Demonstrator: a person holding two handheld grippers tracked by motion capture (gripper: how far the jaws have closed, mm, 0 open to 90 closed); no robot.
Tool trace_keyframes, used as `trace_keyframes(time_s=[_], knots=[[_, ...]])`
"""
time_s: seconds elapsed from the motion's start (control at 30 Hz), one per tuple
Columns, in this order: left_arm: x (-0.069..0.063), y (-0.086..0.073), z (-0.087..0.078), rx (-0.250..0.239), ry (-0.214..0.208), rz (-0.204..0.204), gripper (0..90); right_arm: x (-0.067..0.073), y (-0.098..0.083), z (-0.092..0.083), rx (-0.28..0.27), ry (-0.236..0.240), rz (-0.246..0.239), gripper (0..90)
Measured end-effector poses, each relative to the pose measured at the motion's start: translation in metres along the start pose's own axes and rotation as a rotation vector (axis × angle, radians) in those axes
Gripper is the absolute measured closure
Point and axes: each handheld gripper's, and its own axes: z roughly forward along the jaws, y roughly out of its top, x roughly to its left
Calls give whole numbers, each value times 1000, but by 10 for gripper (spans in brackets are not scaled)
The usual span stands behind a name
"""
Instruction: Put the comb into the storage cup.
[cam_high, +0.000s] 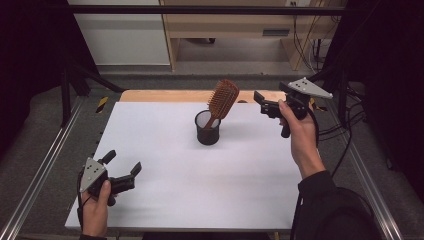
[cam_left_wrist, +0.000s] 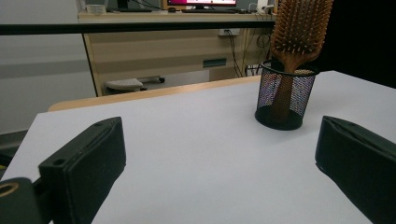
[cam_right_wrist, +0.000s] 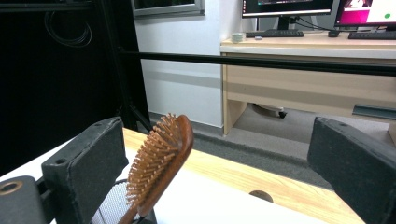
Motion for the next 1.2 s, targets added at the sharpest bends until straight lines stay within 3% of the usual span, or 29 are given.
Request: trace_keyframes(time_s=[0.37, 0.9, 1.2], knots=[[2, 1, -3, -8, 5, -3, 20, -8, -24, -26, -13, -37, -30, 45], [3, 3, -10, -25, 10, -13, 19, -16, -63, -69, -20, -59, -33, 25], [1, 3, -12, -27, 7, -12, 18, -21, -80, -90, -14, -82, -11, 23]])
